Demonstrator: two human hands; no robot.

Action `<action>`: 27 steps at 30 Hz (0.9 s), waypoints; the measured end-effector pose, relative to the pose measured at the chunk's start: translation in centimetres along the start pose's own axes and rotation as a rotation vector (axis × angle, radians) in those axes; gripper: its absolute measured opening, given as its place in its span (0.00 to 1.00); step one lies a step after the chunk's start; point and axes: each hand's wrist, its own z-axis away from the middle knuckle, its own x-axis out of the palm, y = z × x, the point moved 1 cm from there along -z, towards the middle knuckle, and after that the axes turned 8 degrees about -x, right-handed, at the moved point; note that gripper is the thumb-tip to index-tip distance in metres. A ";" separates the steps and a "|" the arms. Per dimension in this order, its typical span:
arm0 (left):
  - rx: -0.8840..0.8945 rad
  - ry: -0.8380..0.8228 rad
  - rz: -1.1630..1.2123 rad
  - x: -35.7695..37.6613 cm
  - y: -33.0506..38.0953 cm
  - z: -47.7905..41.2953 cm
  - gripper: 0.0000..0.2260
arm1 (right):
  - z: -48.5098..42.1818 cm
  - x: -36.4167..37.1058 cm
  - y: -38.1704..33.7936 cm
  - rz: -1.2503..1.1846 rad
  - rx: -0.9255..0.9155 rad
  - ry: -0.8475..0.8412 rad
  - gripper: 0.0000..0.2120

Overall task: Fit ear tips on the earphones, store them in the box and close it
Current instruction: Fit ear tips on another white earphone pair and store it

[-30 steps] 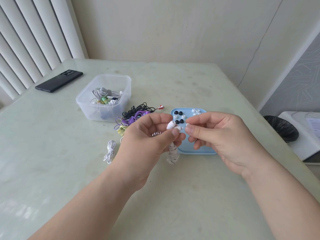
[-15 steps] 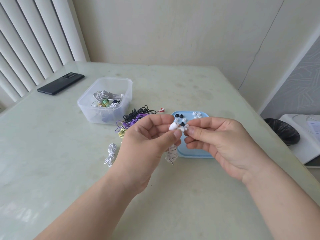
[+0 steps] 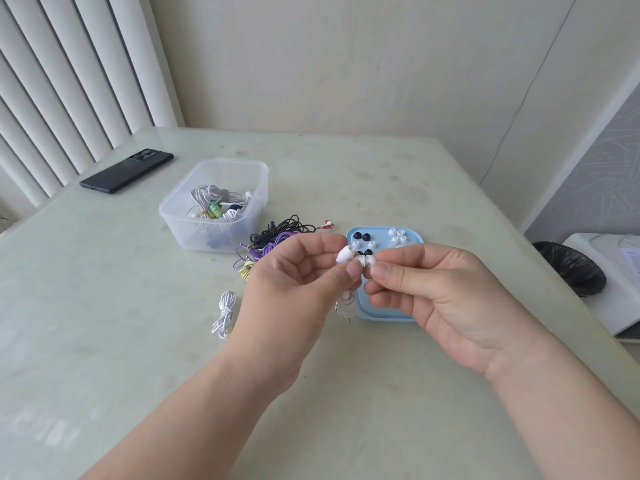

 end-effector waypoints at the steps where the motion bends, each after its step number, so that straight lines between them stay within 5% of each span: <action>1: 0.005 0.004 -0.001 0.0 0.0 0.0 0.09 | 0.0 0.1 0.0 -0.007 -0.002 -0.001 0.10; 19: 0.036 0.065 0.032 -0.3 0.3 -0.1 0.11 | 0.4 1.5 1.2 0.142 -0.174 0.073 0.12; 27: 0.024 0.000 0.017 0.0 0.3 0.1 0.09 | -0.2 0.4 1.0 0.060 -0.125 0.069 0.05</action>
